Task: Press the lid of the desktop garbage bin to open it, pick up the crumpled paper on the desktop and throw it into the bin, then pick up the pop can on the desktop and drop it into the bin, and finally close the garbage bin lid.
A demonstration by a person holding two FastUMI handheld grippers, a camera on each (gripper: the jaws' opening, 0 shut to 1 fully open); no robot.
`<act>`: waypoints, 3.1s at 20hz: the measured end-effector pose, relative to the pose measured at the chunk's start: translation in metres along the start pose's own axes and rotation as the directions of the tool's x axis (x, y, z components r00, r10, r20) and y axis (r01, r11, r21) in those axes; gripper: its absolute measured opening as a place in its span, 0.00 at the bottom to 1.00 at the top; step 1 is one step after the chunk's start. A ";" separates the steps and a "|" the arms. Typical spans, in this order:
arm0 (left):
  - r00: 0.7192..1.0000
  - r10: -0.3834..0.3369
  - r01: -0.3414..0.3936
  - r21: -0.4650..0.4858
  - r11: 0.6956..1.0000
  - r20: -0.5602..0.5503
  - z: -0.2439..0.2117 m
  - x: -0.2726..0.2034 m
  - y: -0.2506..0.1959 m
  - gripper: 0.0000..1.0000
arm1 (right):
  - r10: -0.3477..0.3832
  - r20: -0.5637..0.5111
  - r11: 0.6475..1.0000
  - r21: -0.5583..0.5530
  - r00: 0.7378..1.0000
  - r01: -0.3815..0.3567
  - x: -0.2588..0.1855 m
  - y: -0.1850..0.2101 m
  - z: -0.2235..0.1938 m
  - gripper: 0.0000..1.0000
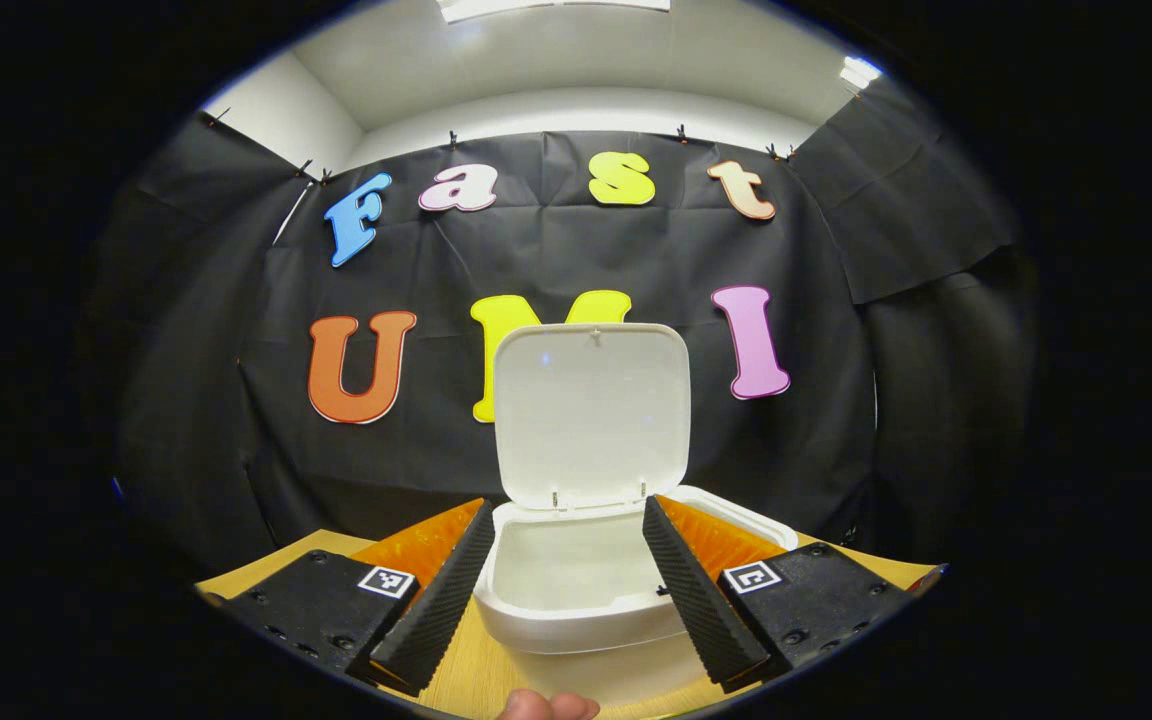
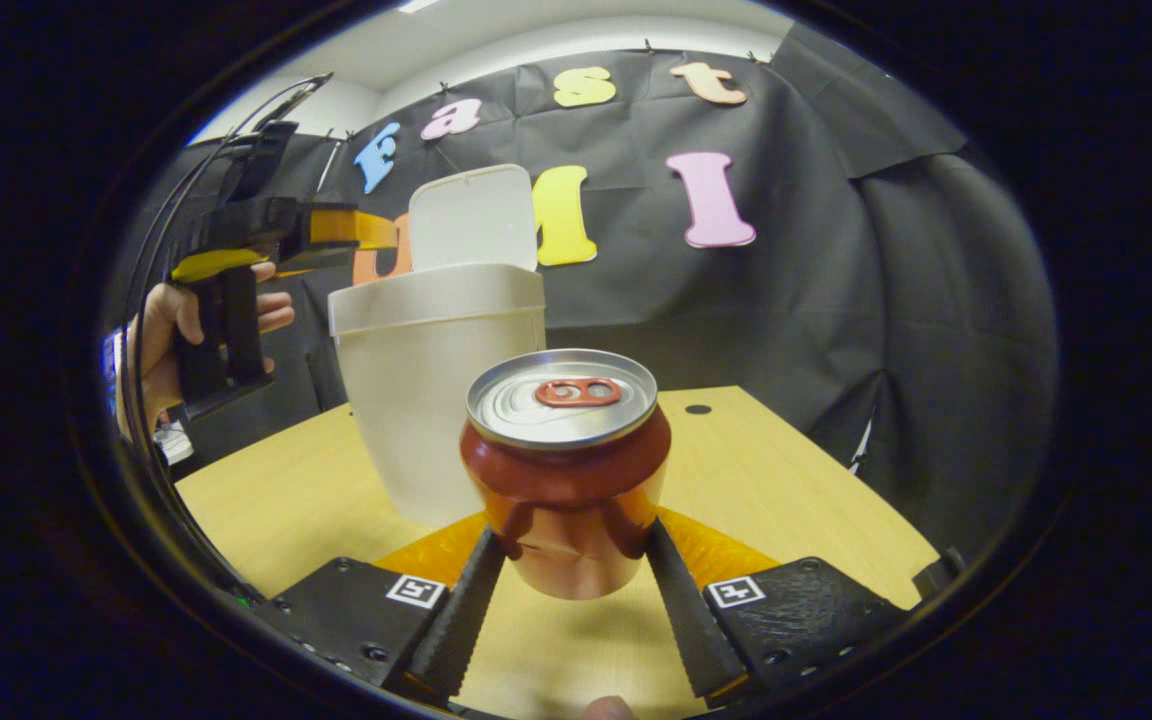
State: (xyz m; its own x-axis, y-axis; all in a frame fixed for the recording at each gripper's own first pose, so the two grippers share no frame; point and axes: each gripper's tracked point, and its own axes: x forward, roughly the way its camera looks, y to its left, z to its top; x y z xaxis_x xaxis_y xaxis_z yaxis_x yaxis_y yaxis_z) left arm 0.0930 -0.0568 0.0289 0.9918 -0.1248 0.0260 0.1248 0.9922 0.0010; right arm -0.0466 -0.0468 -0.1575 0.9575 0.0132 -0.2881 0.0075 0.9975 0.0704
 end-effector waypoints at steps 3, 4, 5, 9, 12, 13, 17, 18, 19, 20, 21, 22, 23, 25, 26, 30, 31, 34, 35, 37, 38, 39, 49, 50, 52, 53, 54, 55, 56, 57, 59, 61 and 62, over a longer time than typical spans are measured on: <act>1.000 0.007 -0.007 -0.012 1.000 0.013 0.003 -0.010 0.012 0.96 | -0.004 0.040 0.999 -0.043 0.999 0.006 -0.002 0.000 0.030 0.80; 1.000 0.012 -0.012 -0.015 1.000 0.014 0.003 -0.013 0.017 0.96 | 0.006 0.048 0.999 -0.053 0.999 -0.003 -0.003 0.003 0.042 0.80; 1.000 0.022 -0.022 -0.017 1.000 0.015 0.002 -0.018 0.023 0.96 | 0.020 0.057 0.998 -0.059 0.998 -0.017 -0.003 0.006 0.054 0.80; 1.000 0.020 -0.020 -0.020 1.000 0.012 -0.005 -0.033 0.035 0.96 | 0.070 0.125 0.991 -0.120 0.990 -0.055 0.001 0.028 0.114 0.80; 0.999 0.034 -0.034 -0.027 0.999 0.006 -0.009 -0.046 0.050 0.96 | 0.134 0.159 0.979 -0.174 0.978 -0.106 0.006 0.058 0.152 0.80; 0.999 0.038 -0.038 -0.027 0.999 0.005 -0.010 -0.049 0.055 0.96 | 0.153 0.172 0.976 -0.181 0.973 -0.121 0.009 0.067 0.165 0.80; 0.999 0.037 -0.037 -0.033 0.999 -0.004 -0.018 -0.064 0.071 0.96 | 0.219 0.178 0.959 -0.221 0.959 -0.178 0.026 0.103 0.202 0.79; 0.999 0.042 -0.042 -0.035 0.998 -0.009 -0.021 -0.066 0.075 0.96 | 0.228 0.183 0.956 -0.229 0.956 -0.184 0.031 0.111 0.212 0.80; 0.999 0.046 -0.046 -0.035 0.998 -0.018 -0.024 -0.069 0.080 0.96 | 0.237 0.184 0.952 -0.238 0.954 -0.191 0.038 0.119 0.221 0.81; 0.998 0.052 -0.053 -0.034 0.998 -0.027 -0.026 -0.071 0.085 0.96 | 0.242 0.180 0.951 -0.237 0.954 -0.197 0.046 0.126 0.228 0.80; 0.998 0.060 -0.061 -0.036 0.997 -0.037 -0.029 -0.073 0.090 0.96 | 0.254 0.166 0.949 -0.232 0.953 -0.213 0.055 0.135 0.232 0.80; 0.997 0.067 -0.069 -0.040 0.997 -0.043 -0.031 -0.076 0.095 0.96 | 0.265 0.150 0.947 -0.225 0.953 -0.228 0.062 0.143 0.234 0.79; 0.996 0.074 -0.076 -0.044 0.996 -0.044 -0.031 -0.078 0.099 0.97 | 0.266 0.136 0.947 -0.219 0.954 -0.233 0.072 0.149 0.237 0.80; 0.995 0.084 -0.087 -0.046 0.995 -0.046 -0.031 -0.085 0.106 0.96 | 0.270 0.108 0.947 -0.209 0.957 -0.244 0.090 0.161 0.241 0.80; 0.995 0.084 -0.086 -0.044 0.995 -0.047 -0.032 -0.086 0.107 0.96 | 0.270 0.096 0.947 -0.207 0.958 -0.246 0.097 0.166 0.241 0.80; 0.995 0.092 -0.093 -0.013 0.996 -0.049 -0.030 -0.094 0.116 0.97 | 0.269 0.041 0.947 -0.196 0.962 -0.256 0.123 0.182 0.239 0.80; 0.995 0.094 -0.095 -0.012 0.995 -0.044 -0.028 -0.096 0.117 0.97 | 0.263 0.034 0.949 -0.190 0.964 -0.252 0.128 0.182 0.239 0.80; 0.995 0.095 -0.096 -0.016 0.995 -0.039 -0.026 -0.099 0.120 0.96 | 0.237 0.016 0.956 -0.179 0.971 -0.230 0.142 0.180 0.236 0.80; 0.994 0.098 -0.099 -0.015 0.995 -0.038 -0.026 -0.100 0.122 0.96 | 0.229 0.006 0.958 -0.179 0.973 -0.224 0.146 0.179 0.234 0.80; 0.993 0.110 -0.110 -0.010 0.994 -0.040 -0.027 -0.101 0.126 0.96 | 0.215 -0.007 0.960 -0.184 0.977 -0.212 0.152 0.176 0.230 0.80; 0.993 0.113 -0.113 -0.011 0.994 -0.039 -0.027 -0.101 0.128 0.96 | 0.209 -0.011 0.960 -0.188 0.978 -0.207 0.154 0.175 0.229 0.80; 0.993 0.113 -0.113 -0.012 0.993 -0.040 -0.027 -0.101 0.128 0.96 | 0.203 -0.013 0.961 -0.188 0.979 -0.202 0.155 0.174 0.228 0.81; 0.994 0.099 -0.100 -0.017 0.995 -0.047 -0.027 -0.098 0.123 0.96 | 0.177 0.028 0.967 -0.190 0.984 -0.169 0.150 0.169 0.234 0.86; 0.994 0.098 -0.099 -0.017 0.995 -0.049 -0.028 -0.097 0.122 0.96 | 0.175 0.038 0.968 -0.191 0.984 -0.165 0.148 0.169 0.237 0.86; 0.993 0.103 -0.103 -0.008 0.995 -0.052 -0.028 -0.097 0.125 0.96 | 0.170 0.058 0.969 -0.194 0.984 -0.156 0.144 0.169 0.241 0.85; 0.993 0.106 -0.106 -0.004 0.994 -0.052 -0.027 -0.097 0.125 0.97 | 0.168 0.066 0.969 -0.197 0.984 -0.152 0.142 0.168 0.243 0.89; 0.993 0.106 -0.107 -0.002 0.994 -0.052 -0.027 -0.097 0.126 0.97 | 0.164 0.075 0.968 -0.202 0.984 -0.146 0.139 0.166 0.246 0.89; 0.993 0.105 -0.105 -0.003 0.994 -0.052 -0.028 -0.097 0.126 0.96 | 0.161 0.084 0.968 -0.206 0.983 -0.141 0.138 0.164 0.250 0.85; 0.993 0.104 -0.105 -0.003 0.994 -0.053 -0.028 -0.096 0.126 0.96 | 0.155 0.096 0.969 -0.206 0.983 -0.133 0.136 0.162 0.255 0.89; 0.993 0.106 -0.106 0.001 0.994 -0.053 -0.029 -0.095 0.126 0.96 | 0.154 0.107 0.970 -0.204 0.982 -0.130 0.134 0.161 0.261 0.90; 0.993 0.114 -0.113 0.009 0.994 -0.040 -0.027 -0.097 0.129 0.97 | 0.161 0.130 0.972 -0.193 0.978 -0.134 0.125 0.162 0.278 0.93; 0.994 0.107 -0.107 0.009 0.994 -0.035 -0.027 -0.096 0.127 0.97 | 0.168 0.145 0.976 -0.162 0.975 -0.145 0.121 0.162 0.299 0.92; 0.994 0.104 -0.104 0.007 0.995 -0.033 -0.026 -0.097 0.127 0.97 | 0.163 0.160 0.978 -0.153 0.974 -0.139 0.119 0.161 0.312 0.92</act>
State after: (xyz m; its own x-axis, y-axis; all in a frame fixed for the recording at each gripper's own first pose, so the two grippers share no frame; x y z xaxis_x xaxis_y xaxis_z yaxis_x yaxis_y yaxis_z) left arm 0.0129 0.0809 0.0005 0.9998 -0.0206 -0.0069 0.0206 0.9998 0.0048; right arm 0.1583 0.0935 0.1173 0.9795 0.1646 -0.1161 -0.1699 0.9848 -0.0368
